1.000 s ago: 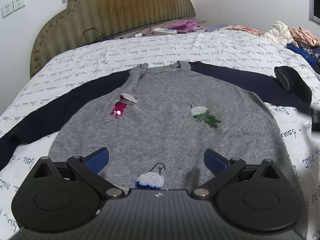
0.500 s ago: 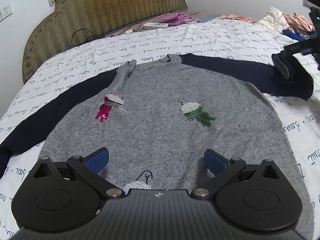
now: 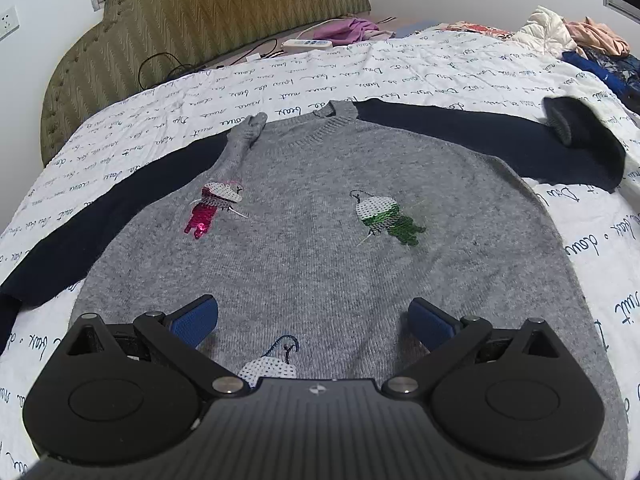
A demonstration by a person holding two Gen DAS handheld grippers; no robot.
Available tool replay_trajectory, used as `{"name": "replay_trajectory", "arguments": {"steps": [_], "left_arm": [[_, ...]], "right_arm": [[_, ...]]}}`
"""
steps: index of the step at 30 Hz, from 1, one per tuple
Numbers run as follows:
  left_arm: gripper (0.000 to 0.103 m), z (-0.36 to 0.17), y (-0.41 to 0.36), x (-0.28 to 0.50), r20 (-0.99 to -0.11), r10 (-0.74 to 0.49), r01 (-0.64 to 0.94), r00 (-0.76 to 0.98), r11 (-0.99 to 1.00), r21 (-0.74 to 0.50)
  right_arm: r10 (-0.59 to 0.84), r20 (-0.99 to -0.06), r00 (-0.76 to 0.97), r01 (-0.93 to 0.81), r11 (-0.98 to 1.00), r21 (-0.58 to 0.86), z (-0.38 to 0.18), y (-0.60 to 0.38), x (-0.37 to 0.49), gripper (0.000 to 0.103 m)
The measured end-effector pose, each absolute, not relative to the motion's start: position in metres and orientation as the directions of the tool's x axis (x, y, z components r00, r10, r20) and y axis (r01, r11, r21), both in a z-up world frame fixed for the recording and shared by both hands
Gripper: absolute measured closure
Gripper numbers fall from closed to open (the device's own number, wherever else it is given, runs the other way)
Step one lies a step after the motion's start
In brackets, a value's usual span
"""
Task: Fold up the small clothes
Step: 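Move the right tool to the navy sleeve cuff beside the sweater body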
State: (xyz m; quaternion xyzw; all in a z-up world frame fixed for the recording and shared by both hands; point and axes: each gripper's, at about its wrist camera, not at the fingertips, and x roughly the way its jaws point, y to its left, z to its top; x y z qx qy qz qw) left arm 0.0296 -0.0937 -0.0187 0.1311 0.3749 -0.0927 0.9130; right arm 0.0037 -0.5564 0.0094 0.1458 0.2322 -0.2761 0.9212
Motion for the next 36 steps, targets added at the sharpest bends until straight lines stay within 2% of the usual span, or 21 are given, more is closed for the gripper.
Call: {"name": "replay_trajectory", "arguments": {"steps": [2, 5, 6, 8, 9, 10, 13, 18, 19, 20, 21, 22, 26, 29, 31, 33, 35, 36], "left_arm": [[0.0, -0.019, -0.094, 0.03, -0.712, -0.07, 0.268, 0.699, 0.948, 0.169], [0.0, -0.02, -0.096, 0.03, -0.717, -0.068, 0.272, 0.694, 0.947, 0.173], [0.001, -0.021, -0.097, 0.031, -0.719, -0.069, 0.272, 0.692, 0.947, 0.17], [0.001, -0.02, -0.099, 0.031, -0.725, -0.079, 0.275, 0.684, 0.949, 0.157], [0.0, -0.02, -0.1, 0.03, -0.728, -0.085, 0.28, 0.68, 0.948, 0.15], [0.0, -0.02, -0.101, 0.029, -0.73, -0.089, 0.285, 0.677, 0.947, 0.149], [0.0, -0.021, -0.104, 0.026, -0.729, -0.077, 0.288, 0.68, 0.943, 0.169], [0.0, -0.02, -0.101, 0.027, -0.73, -0.059, 0.278, 0.681, 0.943, 0.182], [0.0, -0.02, -0.1, 0.027, -0.731, -0.058, 0.277, 0.68, 0.944, 0.182], [0.0, -0.02, -0.1, 0.028, -0.732, -0.057, 0.276, 0.679, 0.944, 0.183], [0.0, -0.021, -0.101, 0.028, -0.732, -0.056, 0.276, 0.679, 0.943, 0.184], [0.0, -0.021, -0.102, 0.029, -0.734, -0.055, 0.277, 0.677, 0.943, 0.185], [0.0, -0.025, -0.107, 0.027, -0.738, -0.07, 0.3, 0.671, 0.936, 0.185], [0.0, -0.027, -0.109, 0.025, -0.738, -0.072, 0.31, 0.671, 0.931, 0.192], [0.0, -0.029, -0.11, 0.026, -0.741, -0.069, 0.309, 0.668, 0.931, 0.192], [0.0, -0.03, -0.11, 0.027, -0.744, -0.072, 0.309, 0.664, 0.933, 0.186], [0.0, -0.03, -0.112, 0.028, -0.746, -0.074, 0.309, 0.662, 0.933, 0.182], [0.0, -0.03, -0.113, 0.027, -0.746, -0.074, 0.309, 0.662, 0.934, 0.181]], "right_arm": [[-0.448, -0.548, 0.706, 0.612, 0.776, 0.155, 0.0, -0.573, -0.014, 0.093], [-0.421, -0.596, 0.684, 0.579, 0.81, 0.093, -0.009, -0.57, -0.014, 0.093], [-0.399, -0.603, 0.691, 0.548, 0.833, 0.075, -0.006, -0.561, -0.007, 0.088], [-0.339, -0.612, 0.715, 0.461, 0.886, 0.049, 0.0, -0.542, 0.017, 0.057], [-0.301, -0.616, 0.728, 0.41, 0.911, 0.039, 0.002, -0.533, 0.031, 0.015], [-0.269, -0.611, 0.745, 0.36, 0.933, 0.027, 0.004, -0.523, 0.045, 0.0], [-0.193, -0.641, 0.743, 0.219, 0.975, -0.04, 0.003, -0.499, 0.095, 0.0], [-0.264, -0.719, 0.642, 0.117, 0.962, -0.249, -0.026, -0.485, 0.156, 0.001], [-0.228, -0.726, 0.649, 0.112, 0.972, -0.205, -0.027, -0.49, 0.155, 0.015], [-0.169, -0.731, 0.661, 0.119, 0.986, -0.121, -0.026, -0.498, 0.15, 0.036], [-0.141, -0.728, 0.671, 0.163, 0.986, -0.041, -0.023, -0.509, 0.141, 0.091], [-0.145, -0.707, 0.692, 0.209, 0.978, 0.003, -0.019, -0.516, 0.131, 0.098], [-0.217, -0.638, 0.739, 0.315, 0.948, 0.043, -0.006, -0.54, 0.072, 0.099], [-0.315, -0.599, 0.736, 0.461, 0.881, 0.105, 0.001, -0.566, 0.02, 0.099], [-0.429, -0.592, 0.682, 0.566, 0.823, 0.057, 0.001, -0.58, -0.003, 0.098], [-0.477, -0.574, 0.666, 0.563, 0.826, -0.033, 0.007, -0.578, -0.008, 0.097], [-0.392, -0.606, 0.692, 0.457, 0.888, -0.053, 0.013, -0.565, 0.006, 0.086], [-0.337, -0.61, 0.717, 0.385, 0.921, -0.056, 0.016, -0.554, 0.018, 0.06]]}}
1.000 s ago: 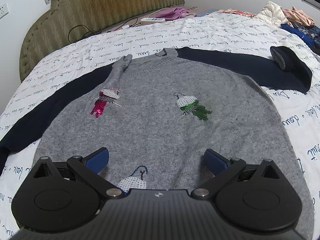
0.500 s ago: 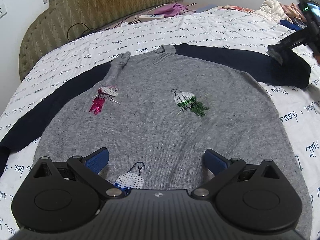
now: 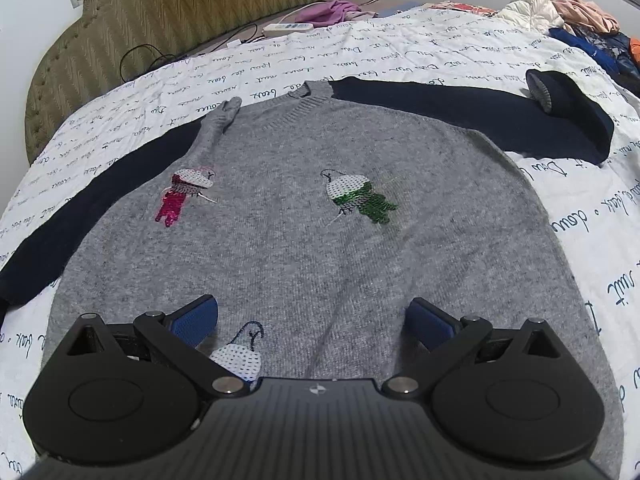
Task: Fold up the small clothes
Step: 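Move the right tool to the navy sleeve cuff beside the sweater body, then close the right tool on the navy sleeve cuff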
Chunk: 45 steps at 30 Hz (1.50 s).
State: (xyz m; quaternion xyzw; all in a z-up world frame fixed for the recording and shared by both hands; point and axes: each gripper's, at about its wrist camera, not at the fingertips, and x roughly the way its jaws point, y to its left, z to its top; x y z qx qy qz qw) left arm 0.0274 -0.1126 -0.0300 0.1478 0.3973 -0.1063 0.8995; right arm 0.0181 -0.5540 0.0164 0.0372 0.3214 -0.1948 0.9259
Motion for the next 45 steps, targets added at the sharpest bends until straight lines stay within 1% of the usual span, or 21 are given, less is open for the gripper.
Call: {"name": "replay_trajectory", "arguments": {"steps": [1, 2, 4, 8, 11, 12, 13, 14, 16, 18, 20, 23, 24, 25, 27, 31, 33, 35, 39, 41, 45], "left_arm": [[0.0, -0.03, -0.113, 0.027, -0.747, -0.075, 0.308, 0.661, 0.934, 0.18], [0.0, -0.03, -0.114, 0.026, -0.747, -0.076, 0.31, 0.66, 0.934, 0.179], [0.0, -0.029, -0.114, 0.024, -0.746, -0.07, 0.31, 0.662, 0.932, 0.188], [0.0, -0.025, -0.109, 0.022, -0.738, -0.043, 0.287, 0.674, 0.935, 0.208], [0.0, -0.023, -0.104, 0.025, -0.74, -0.036, 0.269, 0.671, 0.943, 0.197], [0.0, -0.022, -0.103, 0.026, -0.741, -0.035, 0.266, 0.67, 0.944, 0.197], [0.0, -0.022, -0.103, 0.027, -0.742, -0.034, 0.266, 0.67, 0.943, 0.197], [0.0, -0.023, -0.104, 0.027, -0.742, -0.035, 0.268, 0.67, 0.943, 0.198], [0.0, -0.023, -0.107, 0.027, -0.744, -0.039, 0.279, 0.667, 0.939, 0.201], [0.0, -0.024, -0.111, 0.025, -0.741, -0.05, 0.296, 0.669, 0.933, 0.204], [0.0, -0.025, -0.114, 0.023, -0.741, -0.057, 0.307, 0.669, 0.929, 0.205], [0.0, -0.028, -0.115, 0.023, -0.746, -0.058, 0.309, 0.663, 0.929, 0.202], [0.0, -0.029, -0.115, 0.024, -0.749, -0.058, 0.309, 0.66, 0.93, 0.201], [0.0, -0.029, -0.115, 0.024, -0.75, -0.058, 0.308, 0.659, 0.93, 0.2], [0.0, -0.029, -0.114, 0.024, -0.748, -0.06, 0.31, 0.661, 0.93, 0.199], [0.0, -0.028, -0.113, 0.025, -0.747, -0.052, 0.303, 0.663, 0.931, 0.205], [0.0, -0.028, -0.112, 0.025, -0.748, -0.051, 0.3, 0.662, 0.933, 0.201], [0.0, -0.028, -0.113, 0.025, -0.749, -0.051, 0.3, 0.661, 0.932, 0.202], [0.0, -0.027, -0.114, 0.022, -0.747, -0.051, 0.308, 0.663, 0.928, 0.21], [0.0, -0.027, -0.113, 0.021, -0.742, -0.046, 0.305, 0.669, 0.927, 0.217], [0.0, -0.026, -0.11, 0.025, -0.748, -0.044, 0.292, 0.663, 0.934, 0.204]], "right_arm": [[-0.275, -0.613, 0.741, 0.303, 0.951, -0.061, 0.018, -0.543, 0.032, 0.014], [-0.213, -0.623, 0.752, 0.218, 0.973, -0.069, 0.018, -0.531, 0.049, 0.0], [-0.159, -0.653, 0.74, 0.107, 0.987, -0.119, 0.012, -0.508, 0.088, 0.0], [-0.184, -0.757, 0.627, 0.011, 0.974, -0.228, -0.018, -0.496, 0.161, 0.0], [-0.103, -0.806, 0.583, -0.014, 0.991, -0.136, -0.041, -0.503, 0.177, 0.001], [-0.03, -0.797, 0.604, -0.012, 0.999, -0.047, -0.04, -0.508, 0.173, 0.017], [0.03, -0.78, 0.625, -0.004, 0.999, 0.035, -0.037, -0.513, 0.167, 0.063], [0.039, -0.758, 0.651, 0.024, 0.997, 0.072, -0.033, -0.517, 0.158, 0.081], [-0.01, -0.708, 0.707, 0.065, 0.997, 0.05, -0.022, -0.519, 0.134, 0.09], [-0.043, -0.655, 0.754, 0.114, 0.991, 0.066, -0.01, -0.526, 0.1, 0.092], [-0.113, -0.601, 0.791, 0.212, 0.972, 0.097, 0.003, -0.54, 0.065, 0.092], [-0.347, -0.538, 0.768, 0.499, 0.851, 0.164, 0.009, -0.575, 0.003, 0.092], [-0.428, -0.564, 0.706, 0.613, 0.769, 0.183, 0.004, -0.593, -0.013, 0.084], [-0.498, -0.605, 0.621, 0.712, 0.681, 0.17, -0.002, -0.609, -0.024, 0.061], [-0.598, -0.626, 0.5, 0.824, 0.551, 0.131, -0.008, -0.626, -0.044, 0.025], [-0.583, -0.536, 0.611, 0.762, 0.617, 0.197, -0.004, -0.626, -0.083, 0.022], [-0.504, -0.554, 0.662, 0.687, 0.703, 0.181, -0.009, -0.623, -0.076, 0.021], [-0.391, -0.598, 0.7, 0.623, 0.744, 0.243, -0.019, -0.627, -0.066, 0.021], [-0.273, -0.649, 0.71, 0.664, 0.567, 0.487, -0.051, -0.651, -0.065, 0.021], [-0.192, -0.625, 0.757, 0.631, 0.465, 0.621, -0.068, -0.656, -0.068, 0.02], [-0.189, -0.568, 0.801, 0.59, 0.412, 0.695, -0.071, -0.646, -0.065, 0.021]]}}
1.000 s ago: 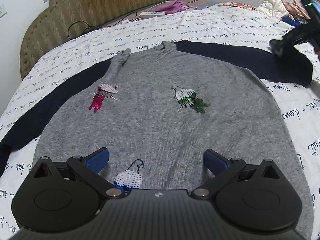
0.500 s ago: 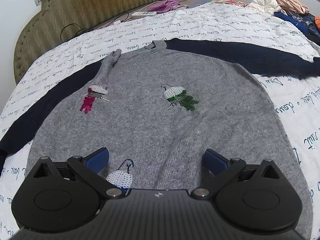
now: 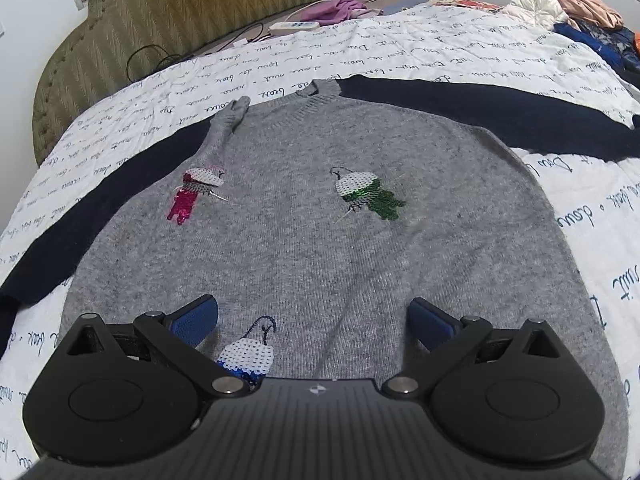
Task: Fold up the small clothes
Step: 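Close the right tool on the navy sleeve cuff, then carry the held sleeve across the sweater chest with the right tool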
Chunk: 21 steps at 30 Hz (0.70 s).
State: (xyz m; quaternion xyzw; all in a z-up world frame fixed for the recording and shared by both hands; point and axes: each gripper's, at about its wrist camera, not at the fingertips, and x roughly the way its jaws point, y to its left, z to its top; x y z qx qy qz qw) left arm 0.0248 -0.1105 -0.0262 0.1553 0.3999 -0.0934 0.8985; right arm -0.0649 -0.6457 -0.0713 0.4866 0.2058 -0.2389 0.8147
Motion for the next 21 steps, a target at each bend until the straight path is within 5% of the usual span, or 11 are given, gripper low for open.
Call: {"name": "replay_trajectory", "arguments": {"steps": [2, 4, 5, 13, 21], "left_arm": [[0.0, -0.025, -0.112, 0.025, -0.745, -0.049, 0.296, 0.665, 0.933, 0.202], [0.0, -0.022, -0.113, 0.024, -0.737, -0.055, 0.304, 0.673, 0.93, 0.208], [0.0, -0.02, -0.113, 0.023, -0.731, -0.058, 0.307, 0.68, 0.928, 0.212], [0.0, 0.0, -0.084, 0.039, -0.692, -0.03, 0.223, 0.721, 0.956, 0.192], [0.0, -0.011, -0.066, 0.05, -0.705, 0.009, 0.195, 0.709, 0.958, 0.208]], "right_arm": [[-0.196, -0.551, 0.811, 0.579, 0.4, 0.71, -0.072, -0.646, -0.061, 0.035], [-0.22, -0.574, 0.789, 0.609, 0.406, 0.681, -0.073, -0.647, -0.055, 0.088], [-0.231, -0.572, 0.787, 0.613, 0.4, 0.681, -0.073, -0.647, -0.055, 0.092], [-0.574, -0.366, 0.732, 0.68, 0.594, 0.429, 0.007, -0.587, -0.073, 0.094], [-0.383, -0.403, 0.831, 0.468, 0.873, 0.135, 0.008, -0.475, -0.009, 0.094]]}}
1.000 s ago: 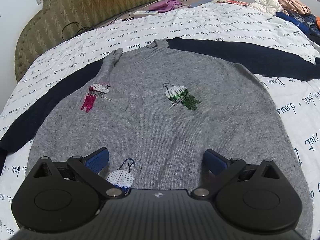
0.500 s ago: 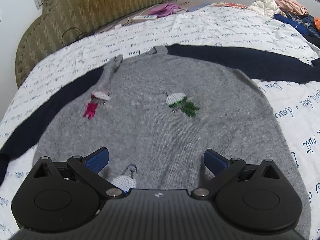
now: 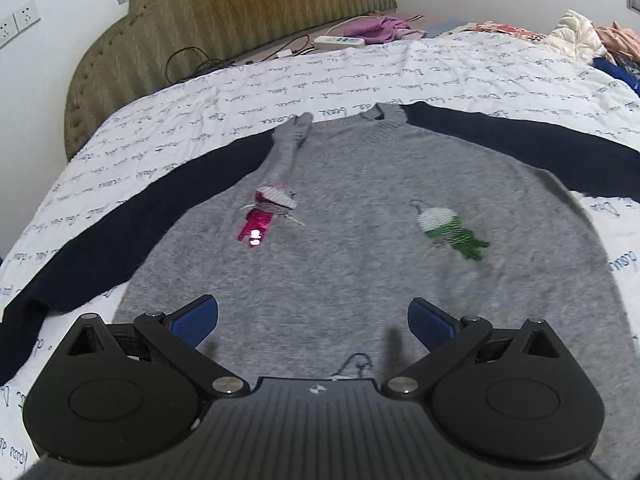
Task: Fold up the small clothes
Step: 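Carry the held sleeve across the sweater chest with the right tool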
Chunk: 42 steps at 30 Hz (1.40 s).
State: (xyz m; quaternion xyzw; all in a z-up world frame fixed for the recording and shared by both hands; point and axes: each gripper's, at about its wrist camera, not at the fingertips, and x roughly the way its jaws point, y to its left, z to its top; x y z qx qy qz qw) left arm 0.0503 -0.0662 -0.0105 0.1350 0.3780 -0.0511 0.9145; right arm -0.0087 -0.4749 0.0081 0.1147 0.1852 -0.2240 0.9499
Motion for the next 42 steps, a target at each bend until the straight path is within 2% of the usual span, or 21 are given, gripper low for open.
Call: {"name": "replay_trajectory", "arguments": {"steps": [5, 15, 30, 42], "left_arm": [[0.0, -0.013, -0.052, 0.054, -0.7, 0.0, 0.181, 0.715, 0.966, 0.185], [0.0, -0.016, -0.032, 0.064, -0.719, -0.025, 0.158, 0.695, 0.98, 0.119], [0.001, -0.015, -0.013, 0.066, -0.717, -0.023, 0.147, 0.697, 0.983, 0.111], [0.001, -0.012, -0.004, 0.065, -0.71, -0.009, 0.136, 0.705, 0.983, 0.123]], "right_arm": [[-0.28, -0.455, 0.845, 0.344, 0.937, 0.063, -0.007, -0.419, 0.029, 0.094], [-0.142, -0.502, 0.853, 0.195, 0.979, 0.056, -0.014, -0.332, 0.064, 0.094], [-0.008, -0.53, 0.848, 0.049, 0.997, 0.064, -0.004, -0.245, 0.107, 0.094], [0.047, -0.555, 0.831, -0.01, 0.998, 0.069, -0.009, -0.199, 0.137, 0.094]]}}
